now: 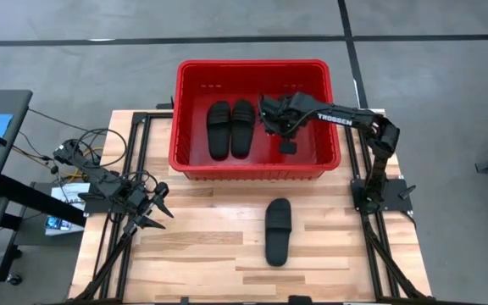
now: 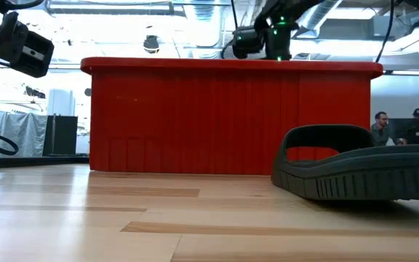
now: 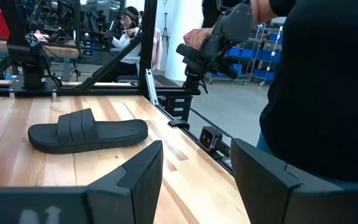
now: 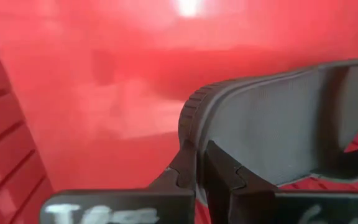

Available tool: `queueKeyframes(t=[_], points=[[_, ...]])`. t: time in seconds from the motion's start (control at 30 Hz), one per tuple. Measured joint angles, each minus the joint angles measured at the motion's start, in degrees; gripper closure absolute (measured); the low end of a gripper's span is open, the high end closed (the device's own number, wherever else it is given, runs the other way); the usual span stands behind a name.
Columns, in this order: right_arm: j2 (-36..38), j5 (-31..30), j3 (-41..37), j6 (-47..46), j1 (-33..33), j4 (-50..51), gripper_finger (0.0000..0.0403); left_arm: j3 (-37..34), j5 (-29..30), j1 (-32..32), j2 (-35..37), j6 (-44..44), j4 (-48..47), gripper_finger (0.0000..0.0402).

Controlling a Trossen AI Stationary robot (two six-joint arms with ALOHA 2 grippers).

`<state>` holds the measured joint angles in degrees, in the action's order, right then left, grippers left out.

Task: Pick and place slides into bin
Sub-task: Put the black slide into the red container

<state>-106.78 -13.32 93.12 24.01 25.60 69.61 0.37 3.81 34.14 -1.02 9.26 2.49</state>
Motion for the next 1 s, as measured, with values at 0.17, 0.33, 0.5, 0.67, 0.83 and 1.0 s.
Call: queueKeyframes(t=[0.17, 0.33, 0.5, 0.67, 0.83, 1.0], points=[[0.9, 0.0, -3.3, 0.5, 0.8, -2.4, 0.0403, 0.0, 0.0, 0.0, 0.0, 0.0, 0.0, 0.0223], [1.6, -0.3, -6.2, 0.6, 1.9, -4.1, 0.0403, 0.0, 0.0, 0.0, 0.0, 0.0, 0.0, 0.0223], [4.3, -0.4, -10.1, 0.5, 3.1, -6.2, 0.0403, 0.0, 0.0, 0.0, 0.0, 0.0, 0.0, 0.0223], [6.8, -0.2, -12.9, 1.2, 3.1, -8.0, 0.0403, 0.0, 0.0, 0.0, 0.0, 0.0, 0.0, 0.0223], [7.9, -0.2, -14.4, 2.0, 3.0, -10.7, 0.0403, 0.0, 0.0, 0.0, 0.0, 0.0, 0.0, 0.0223], [7.9, 0.3, -15.3, 3.9, 3.0, -12.0, 0.0403, 0.0, 0.0, 0.0, 0.0, 0.0, 0.0, 0.0223]])
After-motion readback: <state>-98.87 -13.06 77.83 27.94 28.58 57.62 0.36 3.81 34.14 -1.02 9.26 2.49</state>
